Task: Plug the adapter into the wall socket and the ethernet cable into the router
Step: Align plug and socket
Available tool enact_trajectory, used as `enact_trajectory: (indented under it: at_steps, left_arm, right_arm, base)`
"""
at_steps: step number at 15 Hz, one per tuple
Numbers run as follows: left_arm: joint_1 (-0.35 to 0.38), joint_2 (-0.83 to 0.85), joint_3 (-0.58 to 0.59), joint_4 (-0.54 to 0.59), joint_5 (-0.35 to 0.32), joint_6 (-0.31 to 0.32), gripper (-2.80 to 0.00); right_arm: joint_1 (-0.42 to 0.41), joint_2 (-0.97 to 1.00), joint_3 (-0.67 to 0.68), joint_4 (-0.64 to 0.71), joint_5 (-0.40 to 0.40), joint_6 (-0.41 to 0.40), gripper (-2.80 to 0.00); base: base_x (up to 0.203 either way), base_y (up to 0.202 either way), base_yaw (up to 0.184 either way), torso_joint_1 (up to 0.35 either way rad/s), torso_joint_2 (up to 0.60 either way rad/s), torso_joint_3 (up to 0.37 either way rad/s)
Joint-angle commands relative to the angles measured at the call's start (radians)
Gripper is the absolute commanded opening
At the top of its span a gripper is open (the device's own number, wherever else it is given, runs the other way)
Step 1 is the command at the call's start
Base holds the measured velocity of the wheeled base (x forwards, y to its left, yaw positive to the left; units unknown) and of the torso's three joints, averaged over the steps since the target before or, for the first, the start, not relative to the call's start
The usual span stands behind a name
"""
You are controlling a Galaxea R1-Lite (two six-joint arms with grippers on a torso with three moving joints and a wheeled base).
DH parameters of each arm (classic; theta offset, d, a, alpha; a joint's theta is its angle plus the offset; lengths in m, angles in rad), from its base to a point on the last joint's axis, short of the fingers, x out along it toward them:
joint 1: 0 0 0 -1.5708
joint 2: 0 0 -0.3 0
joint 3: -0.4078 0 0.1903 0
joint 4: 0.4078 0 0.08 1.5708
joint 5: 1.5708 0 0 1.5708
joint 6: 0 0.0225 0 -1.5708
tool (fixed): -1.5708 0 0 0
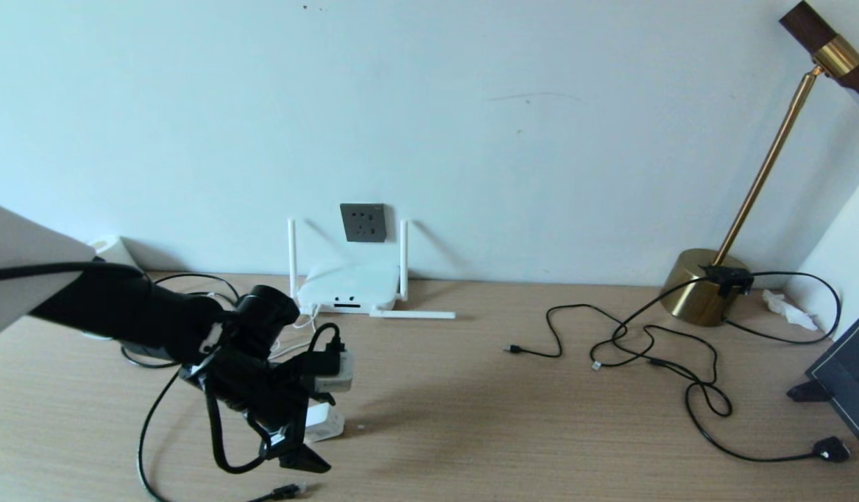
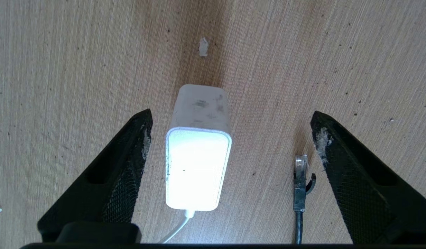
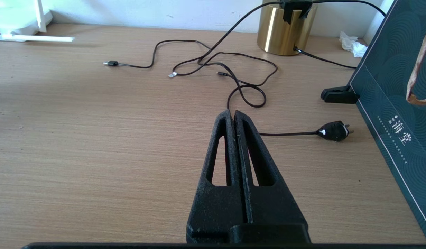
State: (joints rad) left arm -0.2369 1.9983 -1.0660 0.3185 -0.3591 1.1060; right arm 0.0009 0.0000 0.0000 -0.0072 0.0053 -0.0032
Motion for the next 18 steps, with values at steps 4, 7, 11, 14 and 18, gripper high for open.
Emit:
enact_trajectory:
  at_steps: [4, 7, 11, 14, 18]
  left_arm:
    - [0.007, 0.010, 0.000, 0.001, -0.001, 0.006, 0.00]
    - [0.005, 0.014, 0.000, -0.001, -0.001, 0.008, -2.80]
    - [0.005, 0.030, 0.000, -0.012, -0.001, 0.008, -2.80]
    - [0.006, 0.026, 0.000, -0.011, -0.006, 0.006, -2.80]
    - [0.039, -0.143, -0.003, -0.006, -0.130, -0.019, -2.80]
  right_arm:
    - [0.001, 0.000, 0.000, 0.000, 0.001, -0.001, -2.80]
    - [0.001, 0.000, 0.000, 0.000, 0.001, -0.001, -2.80]
    - [0.001, 0.000, 0.000, 0.000, 0.001, -0.001, -2.80]
    - [0.001, 0.000, 0.000, 0.000, 0.001, 0.000, -2.80]
    - [0.001, 0.000, 0.000, 0.000, 0.001, 0.000, -2.80]
  base:
    - [0.000, 0.000, 0.000, 0.000, 0.00, 0.000]
    - [0.000, 0.000, 0.000, 0.000, 0.00, 0.000]
    - [0.000, 0.000, 0.000, 0.000, 0.00, 0.000]
    - [0.000, 0.000, 0.000, 0.000, 0.00, 0.000]
    - [0.000, 0.000, 0.000, 0.000, 0.00, 0.000]
